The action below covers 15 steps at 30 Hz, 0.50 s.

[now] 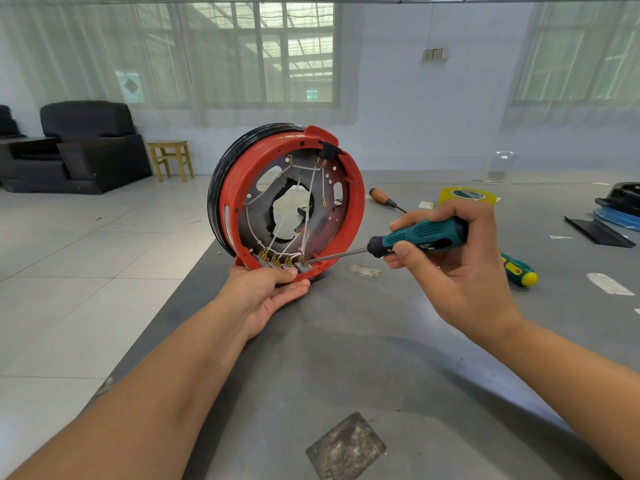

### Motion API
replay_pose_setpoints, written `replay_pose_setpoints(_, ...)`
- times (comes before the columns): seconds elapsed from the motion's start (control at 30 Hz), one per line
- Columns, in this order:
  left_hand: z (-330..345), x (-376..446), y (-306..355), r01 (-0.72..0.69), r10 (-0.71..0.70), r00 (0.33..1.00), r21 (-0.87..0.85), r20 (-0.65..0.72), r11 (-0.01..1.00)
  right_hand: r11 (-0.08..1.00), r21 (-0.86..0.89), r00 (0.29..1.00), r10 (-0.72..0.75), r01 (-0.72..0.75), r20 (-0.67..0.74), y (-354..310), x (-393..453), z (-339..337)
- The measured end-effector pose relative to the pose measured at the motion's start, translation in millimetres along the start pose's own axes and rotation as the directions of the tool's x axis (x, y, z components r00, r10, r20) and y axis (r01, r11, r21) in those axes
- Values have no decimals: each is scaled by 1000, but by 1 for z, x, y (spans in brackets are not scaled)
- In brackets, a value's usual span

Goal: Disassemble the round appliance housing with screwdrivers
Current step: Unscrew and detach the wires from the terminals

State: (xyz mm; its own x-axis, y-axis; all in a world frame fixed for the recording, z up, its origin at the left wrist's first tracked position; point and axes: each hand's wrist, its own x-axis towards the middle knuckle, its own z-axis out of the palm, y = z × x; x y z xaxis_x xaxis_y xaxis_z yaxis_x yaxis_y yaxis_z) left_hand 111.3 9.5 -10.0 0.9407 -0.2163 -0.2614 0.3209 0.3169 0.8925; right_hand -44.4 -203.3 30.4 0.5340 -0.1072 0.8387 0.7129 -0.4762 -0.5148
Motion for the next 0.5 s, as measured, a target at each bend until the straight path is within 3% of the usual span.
replay_pose_setpoints(0.2, -4, -2, 4, 7, -7, 1000, -16, 10, 1000, 992, 71, 994, 105, -103, -26, 2, -2, -1)
replay_pose_setpoints(0.5, -5, -4, 6, 16, -16, 1000, -18, 11, 1000, 990, 89, 994, 109, -105, -33, 3, -4, 1)
